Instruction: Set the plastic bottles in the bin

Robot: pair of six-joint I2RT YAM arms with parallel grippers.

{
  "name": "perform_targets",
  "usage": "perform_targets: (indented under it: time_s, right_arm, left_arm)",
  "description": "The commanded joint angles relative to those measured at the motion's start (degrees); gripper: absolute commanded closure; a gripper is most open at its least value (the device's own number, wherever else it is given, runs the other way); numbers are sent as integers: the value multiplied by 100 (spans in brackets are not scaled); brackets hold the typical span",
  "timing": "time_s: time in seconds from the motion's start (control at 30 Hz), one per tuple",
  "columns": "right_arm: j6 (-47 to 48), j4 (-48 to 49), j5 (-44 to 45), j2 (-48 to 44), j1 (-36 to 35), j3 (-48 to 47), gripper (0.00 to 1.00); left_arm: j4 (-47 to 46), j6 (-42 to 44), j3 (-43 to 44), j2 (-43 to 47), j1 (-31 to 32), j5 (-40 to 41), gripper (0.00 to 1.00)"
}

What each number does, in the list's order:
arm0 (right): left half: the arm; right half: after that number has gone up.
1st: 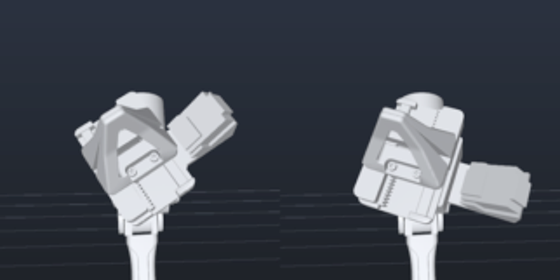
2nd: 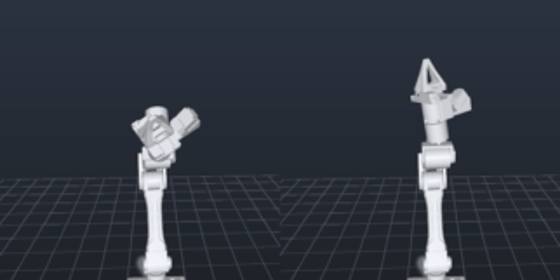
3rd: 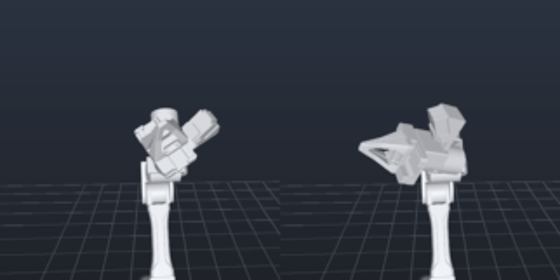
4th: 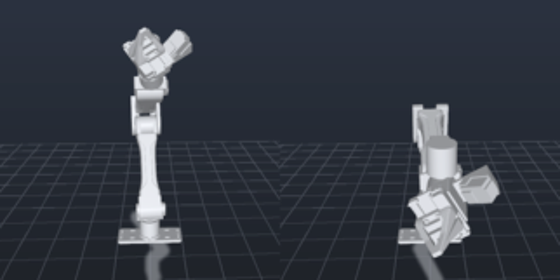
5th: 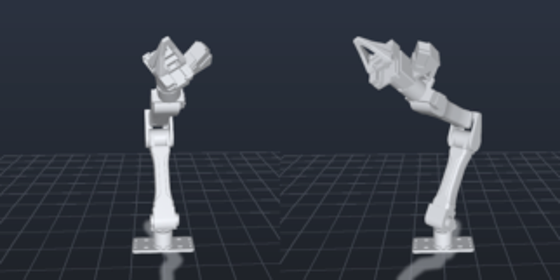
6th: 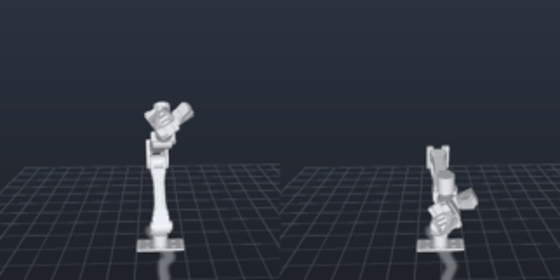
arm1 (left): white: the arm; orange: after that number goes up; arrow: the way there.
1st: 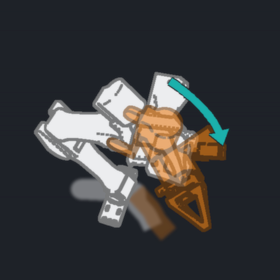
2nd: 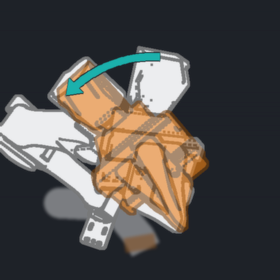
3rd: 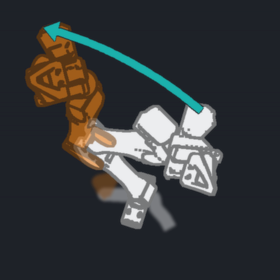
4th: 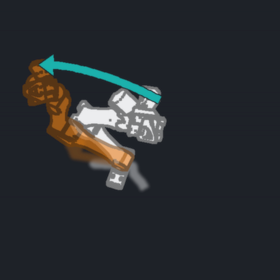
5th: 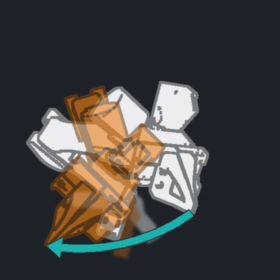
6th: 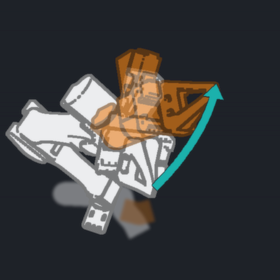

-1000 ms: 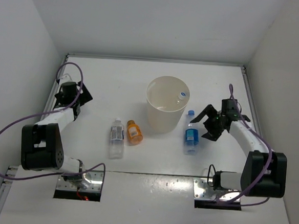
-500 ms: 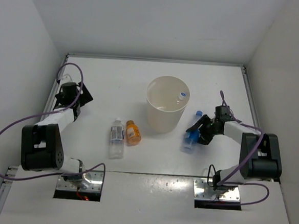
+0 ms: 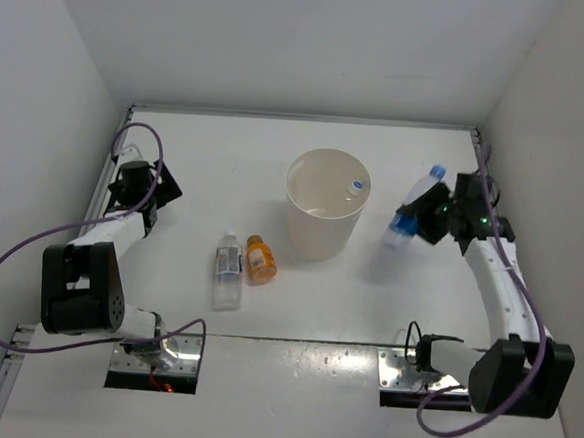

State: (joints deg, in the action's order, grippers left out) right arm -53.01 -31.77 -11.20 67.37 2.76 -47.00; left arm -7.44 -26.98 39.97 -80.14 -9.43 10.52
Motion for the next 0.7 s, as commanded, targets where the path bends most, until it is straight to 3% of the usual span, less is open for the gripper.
perform_targets:
  time_s: [0.0,0.17,0.3,0.43,0.53,0.67]
  right_arm:
    - [238,-401,646,-497,49,-1380,65]
    - [301,951,-397,-620,-162,-1830,83]
    - [300,2059,-682,-796,-504,-1716,83]
    - [870,2070,-813,-139,-1180,-2810,84]
    - [1459,1605,-175,475,-1936,-3497,84]
    - [1891,1219,381,1057,-2701,-3640,83]
  left_arm:
    - [-249,70,-15,183,-59,-94,0]
    - [-372,176,-15,131,-59,-367,0]
    - [-425,123,38,130,-59,-420,0]
    - [-425,193,38,77,-59,-604,0]
    - [-495,193,38,77,-59,-674,0]
    - [-495,-121,-33,77,-59,-412,0]
